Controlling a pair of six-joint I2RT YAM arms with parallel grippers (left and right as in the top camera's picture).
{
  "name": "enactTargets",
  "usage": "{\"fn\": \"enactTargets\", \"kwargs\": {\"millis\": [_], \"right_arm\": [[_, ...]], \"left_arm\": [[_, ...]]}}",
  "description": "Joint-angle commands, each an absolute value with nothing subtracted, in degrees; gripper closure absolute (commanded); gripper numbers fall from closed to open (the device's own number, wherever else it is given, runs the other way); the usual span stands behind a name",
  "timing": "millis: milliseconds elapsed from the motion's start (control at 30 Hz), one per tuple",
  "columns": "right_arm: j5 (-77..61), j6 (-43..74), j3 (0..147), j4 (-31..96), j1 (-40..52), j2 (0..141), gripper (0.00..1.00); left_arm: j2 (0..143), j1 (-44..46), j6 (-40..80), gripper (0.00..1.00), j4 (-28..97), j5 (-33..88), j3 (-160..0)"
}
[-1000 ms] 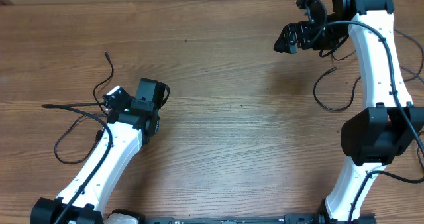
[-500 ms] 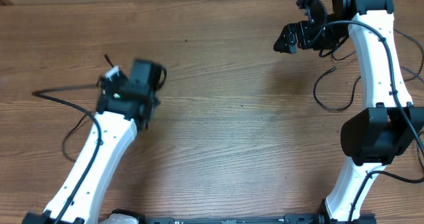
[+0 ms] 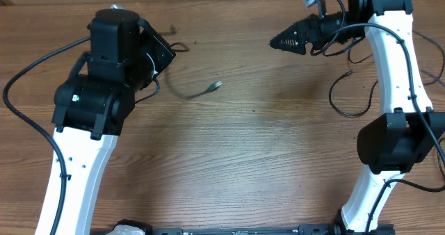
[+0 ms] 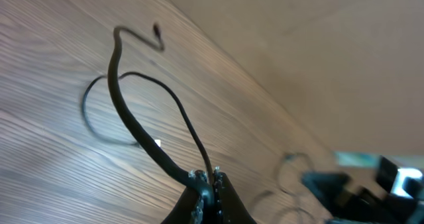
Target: Untangle cables
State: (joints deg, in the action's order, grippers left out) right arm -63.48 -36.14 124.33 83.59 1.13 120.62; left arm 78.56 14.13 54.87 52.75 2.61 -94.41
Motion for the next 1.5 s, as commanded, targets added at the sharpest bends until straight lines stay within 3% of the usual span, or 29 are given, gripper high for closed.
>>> {"fn": "enactTargets", "kwargs": {"millis": [0, 233, 567, 933, 1000, 1033, 1067, 1100, 1133, 1400, 1467], "right_arm": [[-75.88, -41.21, 124.14, 83.15, 4.34, 120.57, 0.0], [-82.63, -40.4, 124.14, 82.91, 10.85, 120.57, 0.0], [-72.47, -48.31, 124.14, 81.65, 20.91, 120.57, 0.0], [-71.61, -48.29, 124.14, 78.67, 22.83, 120.57, 0.03], [-71.64, -48.29, 124.14, 78.7, 22.83, 120.57, 0.11], [-71.64, -48.25, 124.14, 78.87, 22.83, 120.57, 0.23], [-71.61, -48.25, 124.14, 79.2, 22.87, 120.57, 0.43], [-71.61, -48.25, 124.14, 79.77, 22.87, 120.57, 0.78], [-71.61, -48.18, 124.14, 80.49, 22.87, 120.57, 0.96], [-70.54, -48.05, 124.14, 83.05, 22.87, 120.57, 0.96], [-70.52, -47.97, 124.14, 83.18, 22.87, 120.57, 0.96]], "left_arm": [[77.82, 13.82, 58.57, 0.96, 52.58, 9.06, -96.18], [77.87, 13.93, 60.71, 0.96, 52.49, 9.28, -96.16], [77.87, 13.93, 71.0, 0.96, 53.34, 16.43, -96.16], [77.87, 13.93, 70.94, 0.96, 55.64, 19.11, -96.16], [77.87, 13.89, 70.96, 0.96, 55.61, 18.83, -96.16], [77.87, 13.87, 70.98, 0.96, 55.57, 18.37, -96.16], [77.87, 13.87, 70.98, 0.96, 55.44, 17.65, -96.16], [77.87, 13.87, 71.13, 0.96, 55.4, 16.86, -96.16], [77.87, 13.87, 71.48, 0.96, 55.46, 15.99, -96.16], [77.89, 13.87, 72.42, 0.87, 55.46, 12.73, -96.16], [77.89, 13.87, 72.42, 0.77, 55.48, 11.97, -96.16]]}}
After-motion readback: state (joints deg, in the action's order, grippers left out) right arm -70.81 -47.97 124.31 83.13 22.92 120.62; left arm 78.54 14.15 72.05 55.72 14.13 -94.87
